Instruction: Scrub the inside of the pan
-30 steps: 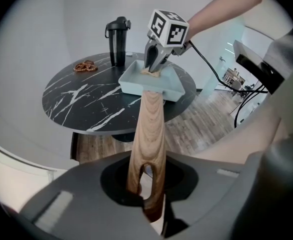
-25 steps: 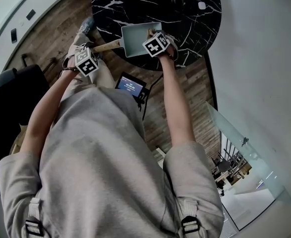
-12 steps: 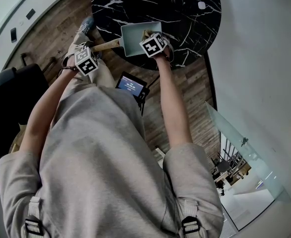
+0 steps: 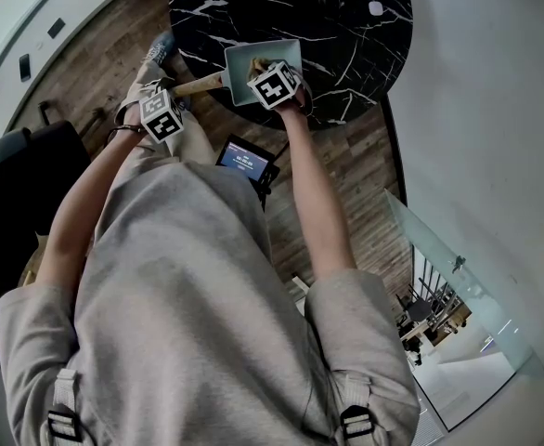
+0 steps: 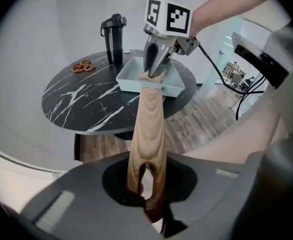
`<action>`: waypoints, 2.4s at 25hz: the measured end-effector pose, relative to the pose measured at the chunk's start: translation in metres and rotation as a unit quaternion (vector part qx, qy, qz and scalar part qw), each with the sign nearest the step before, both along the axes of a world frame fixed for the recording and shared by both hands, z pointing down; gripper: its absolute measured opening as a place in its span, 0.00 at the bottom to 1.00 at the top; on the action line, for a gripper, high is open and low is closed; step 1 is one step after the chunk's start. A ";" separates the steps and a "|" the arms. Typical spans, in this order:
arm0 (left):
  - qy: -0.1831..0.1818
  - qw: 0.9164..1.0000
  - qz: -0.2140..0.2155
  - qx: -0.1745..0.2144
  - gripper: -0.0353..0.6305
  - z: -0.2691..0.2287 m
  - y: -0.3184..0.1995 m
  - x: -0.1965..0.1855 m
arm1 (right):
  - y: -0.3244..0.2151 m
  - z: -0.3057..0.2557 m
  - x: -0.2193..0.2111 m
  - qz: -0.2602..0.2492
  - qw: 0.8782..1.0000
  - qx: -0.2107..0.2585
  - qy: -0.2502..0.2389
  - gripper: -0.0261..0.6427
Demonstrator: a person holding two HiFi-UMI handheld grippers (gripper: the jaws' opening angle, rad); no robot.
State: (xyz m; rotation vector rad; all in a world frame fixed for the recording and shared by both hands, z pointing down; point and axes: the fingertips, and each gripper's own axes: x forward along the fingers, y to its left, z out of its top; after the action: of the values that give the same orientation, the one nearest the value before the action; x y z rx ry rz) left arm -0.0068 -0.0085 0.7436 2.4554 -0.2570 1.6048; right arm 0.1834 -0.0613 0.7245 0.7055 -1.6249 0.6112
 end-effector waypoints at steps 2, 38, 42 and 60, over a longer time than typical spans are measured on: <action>-0.001 1.000 0.002 0.002 0.09 0.000 0.000 0.000 | 0.001 0.000 -0.008 -0.004 1.000 -0.002 -0.009 0.14; -0.008 1.000 -0.002 -0.014 0.08 -0.001 0.007 -0.004 | 0.007 -0.006 -0.062 0.061 0.989 -0.038 -0.131 0.14; -0.008 1.000 -0.001 -0.014 0.08 -0.001 0.008 -0.005 | 0.006 -0.018 -0.058 0.100 0.978 -0.039 -0.181 0.14; -0.011 1.000 0.001 -0.020 0.08 -0.001 0.011 -0.007 | -0.045 -0.030 0.058 -0.042 0.984 0.113 0.132 0.15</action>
State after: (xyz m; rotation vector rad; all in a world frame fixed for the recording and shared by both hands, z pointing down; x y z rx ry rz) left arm -0.0135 0.0029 0.7423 2.4098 -0.2221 1.6234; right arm 0.2412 -0.1062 0.6944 0.8417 -1.4799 0.2614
